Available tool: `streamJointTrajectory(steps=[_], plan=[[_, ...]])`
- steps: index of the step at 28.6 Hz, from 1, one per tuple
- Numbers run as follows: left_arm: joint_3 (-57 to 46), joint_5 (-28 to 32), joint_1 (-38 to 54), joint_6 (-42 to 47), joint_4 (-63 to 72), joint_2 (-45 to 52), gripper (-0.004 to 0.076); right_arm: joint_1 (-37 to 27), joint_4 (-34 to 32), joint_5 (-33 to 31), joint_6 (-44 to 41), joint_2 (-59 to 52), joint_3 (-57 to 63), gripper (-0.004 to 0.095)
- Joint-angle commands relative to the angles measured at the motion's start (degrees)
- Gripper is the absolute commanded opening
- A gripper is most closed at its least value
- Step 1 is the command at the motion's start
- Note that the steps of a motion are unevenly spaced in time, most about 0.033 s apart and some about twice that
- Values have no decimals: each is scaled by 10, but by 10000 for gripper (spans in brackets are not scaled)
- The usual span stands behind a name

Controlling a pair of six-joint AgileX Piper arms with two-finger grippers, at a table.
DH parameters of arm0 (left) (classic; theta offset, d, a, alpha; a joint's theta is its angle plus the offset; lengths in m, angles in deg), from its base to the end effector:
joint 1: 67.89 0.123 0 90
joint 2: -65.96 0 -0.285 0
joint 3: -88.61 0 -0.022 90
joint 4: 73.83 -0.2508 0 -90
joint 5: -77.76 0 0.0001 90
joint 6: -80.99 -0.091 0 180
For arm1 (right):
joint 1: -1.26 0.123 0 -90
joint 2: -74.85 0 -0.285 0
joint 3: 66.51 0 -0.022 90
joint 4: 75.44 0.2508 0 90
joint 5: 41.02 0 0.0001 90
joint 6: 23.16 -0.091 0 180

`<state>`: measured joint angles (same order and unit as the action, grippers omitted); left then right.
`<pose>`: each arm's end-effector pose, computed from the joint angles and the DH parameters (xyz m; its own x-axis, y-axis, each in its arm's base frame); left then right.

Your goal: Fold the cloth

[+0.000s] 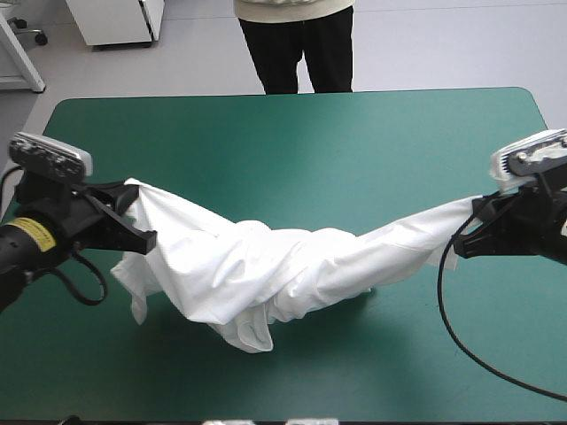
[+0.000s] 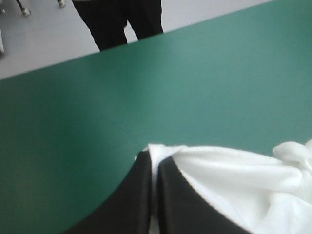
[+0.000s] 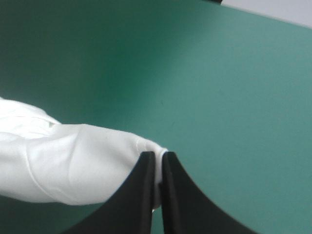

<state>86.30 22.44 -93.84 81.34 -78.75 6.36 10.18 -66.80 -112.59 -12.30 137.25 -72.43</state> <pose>0.1354 -0.0587 0.4648 -0.3934 0.2390 -0.8878 0.3973 0.9150 0.0702 0.1323 0.0339 0.4771 -0.5628 -0.2297 -0.7940 -0.3475 0.9373 -0.0248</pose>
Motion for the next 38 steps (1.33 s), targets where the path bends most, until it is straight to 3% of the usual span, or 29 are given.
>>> streamJointTrajectory(steps=[1,6,11,17,22,27,31,35,38], plan=[[-57,114,1,26,-8,-1,-9,-1,-4,56,-3,12,45,-11],[-136,221,4,111,-116,-85,-9,-1,-6,144,12,101,117,-13],[-135,335,29,124,-129,-174,-9,-1,-6,237,24,190,117,-13],[-108,436,74,137,-127,-275,-9,-1,-2,298,45,289,90,-13],[-67,486,95,134,-127,-353,-9,-1,-4,357,53,351,51,-13],[-13,486,101,131,-126,-423,-9,-1,-4,339,55,419,-8,0],[11,484,101,130,-126,-456,2,-6,-2,325,55,461,-40,146],[14,486,101,131,-126,-463,138,-10,12,321,55,476,-53,384],[18,486,101,131,-126,-461,345,-10,12,318,55,473,-59,481]])
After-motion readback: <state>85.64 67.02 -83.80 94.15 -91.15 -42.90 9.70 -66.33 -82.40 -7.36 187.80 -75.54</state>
